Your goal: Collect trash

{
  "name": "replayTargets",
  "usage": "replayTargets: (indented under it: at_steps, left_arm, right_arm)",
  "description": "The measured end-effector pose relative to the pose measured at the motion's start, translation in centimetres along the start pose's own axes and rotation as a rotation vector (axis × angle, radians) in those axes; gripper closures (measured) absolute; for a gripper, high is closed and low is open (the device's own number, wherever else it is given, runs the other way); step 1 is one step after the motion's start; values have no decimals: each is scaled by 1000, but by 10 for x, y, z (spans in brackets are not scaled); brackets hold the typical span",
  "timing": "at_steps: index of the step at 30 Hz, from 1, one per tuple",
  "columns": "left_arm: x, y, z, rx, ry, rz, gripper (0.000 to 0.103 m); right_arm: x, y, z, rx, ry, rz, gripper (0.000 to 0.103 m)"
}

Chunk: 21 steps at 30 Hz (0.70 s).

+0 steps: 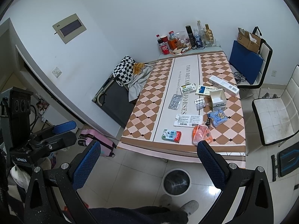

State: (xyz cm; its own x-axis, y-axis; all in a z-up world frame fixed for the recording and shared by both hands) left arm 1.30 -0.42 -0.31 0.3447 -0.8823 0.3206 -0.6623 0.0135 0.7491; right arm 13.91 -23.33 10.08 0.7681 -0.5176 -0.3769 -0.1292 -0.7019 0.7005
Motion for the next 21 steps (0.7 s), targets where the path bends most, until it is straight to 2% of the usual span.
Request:
replayTargets:
  at_steps: [6,21]
  left_arm:
    - [9,0,-14,-3,-6,-11,0]
    - [1,-9,-13,-12,-12,0,0]
  right_arm:
    - [0,0,0,-1,-1,0,0]
    - [-7,-12,-9,-9,-16,9,0]
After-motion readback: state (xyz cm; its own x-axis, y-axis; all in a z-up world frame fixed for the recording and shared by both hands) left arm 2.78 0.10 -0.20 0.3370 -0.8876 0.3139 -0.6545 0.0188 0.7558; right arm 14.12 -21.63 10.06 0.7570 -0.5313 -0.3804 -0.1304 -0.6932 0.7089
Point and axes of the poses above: each gripper's, at about its wrist camera, not at the fingertips, and y roughly against the way its jaws point, x to its right, z to its underside, the point moved 1 cm from there along -y, roughly the way its jaws point, and after that the axes turned 2 degrees about -x, right-handed, at the moved point
